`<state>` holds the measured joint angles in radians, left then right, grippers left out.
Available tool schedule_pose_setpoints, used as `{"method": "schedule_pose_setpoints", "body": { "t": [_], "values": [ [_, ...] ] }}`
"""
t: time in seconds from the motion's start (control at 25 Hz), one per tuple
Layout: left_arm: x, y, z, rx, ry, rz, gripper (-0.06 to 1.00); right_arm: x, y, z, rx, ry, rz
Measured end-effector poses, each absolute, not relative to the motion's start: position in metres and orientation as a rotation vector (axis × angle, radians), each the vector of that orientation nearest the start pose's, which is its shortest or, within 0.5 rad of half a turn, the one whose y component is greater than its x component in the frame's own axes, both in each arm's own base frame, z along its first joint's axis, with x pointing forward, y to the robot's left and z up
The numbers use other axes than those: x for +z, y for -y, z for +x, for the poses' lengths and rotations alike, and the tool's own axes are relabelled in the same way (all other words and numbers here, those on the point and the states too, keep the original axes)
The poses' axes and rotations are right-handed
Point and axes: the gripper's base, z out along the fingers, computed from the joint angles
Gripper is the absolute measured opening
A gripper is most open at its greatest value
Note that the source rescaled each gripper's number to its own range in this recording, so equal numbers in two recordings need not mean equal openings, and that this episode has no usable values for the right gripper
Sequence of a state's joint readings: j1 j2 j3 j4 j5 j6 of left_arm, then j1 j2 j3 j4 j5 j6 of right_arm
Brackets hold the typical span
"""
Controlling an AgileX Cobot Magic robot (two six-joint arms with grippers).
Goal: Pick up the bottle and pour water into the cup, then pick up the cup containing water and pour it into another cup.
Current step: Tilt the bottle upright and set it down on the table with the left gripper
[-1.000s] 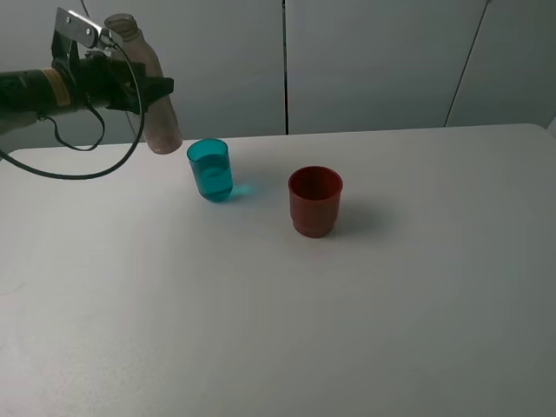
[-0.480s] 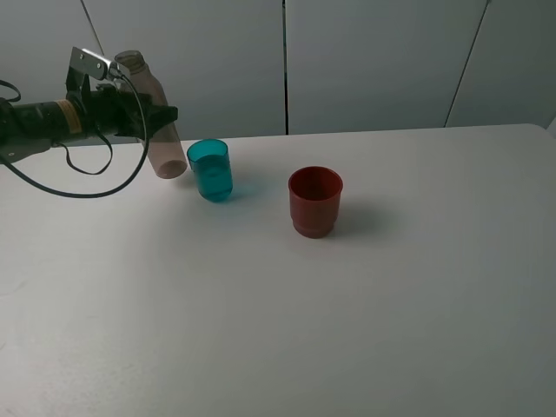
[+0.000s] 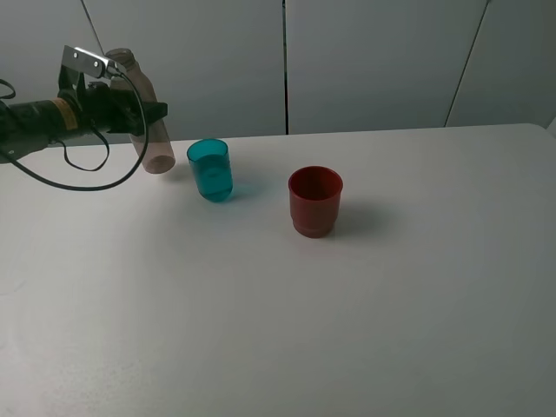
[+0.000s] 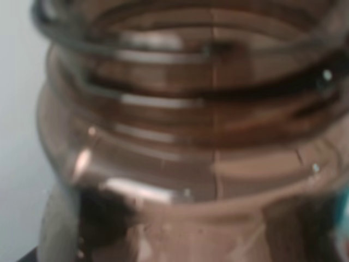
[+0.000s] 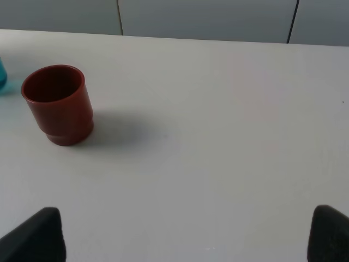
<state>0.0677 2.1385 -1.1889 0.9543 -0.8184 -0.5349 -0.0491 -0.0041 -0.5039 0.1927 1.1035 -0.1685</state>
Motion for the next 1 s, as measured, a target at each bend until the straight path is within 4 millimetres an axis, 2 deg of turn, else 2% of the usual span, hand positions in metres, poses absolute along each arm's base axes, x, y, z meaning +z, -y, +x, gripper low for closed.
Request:
{"method": "schedule_pose_setpoints", "body": {
  "t": [0.16, 1.0],
  "values": [
    [0.134, 0.024, 0.441, -0.388, -1.747, 0.577, 0.0, 0.276, -0.016, -0.008, 0.098, -2.06, -0.138],
    [0.128, 0.025, 0.44, -0.402, -1.774, 0.589, 0.0, 0.276, -0.016, -0.008, 0.098, -2.06, -0.138]
  ]
}}
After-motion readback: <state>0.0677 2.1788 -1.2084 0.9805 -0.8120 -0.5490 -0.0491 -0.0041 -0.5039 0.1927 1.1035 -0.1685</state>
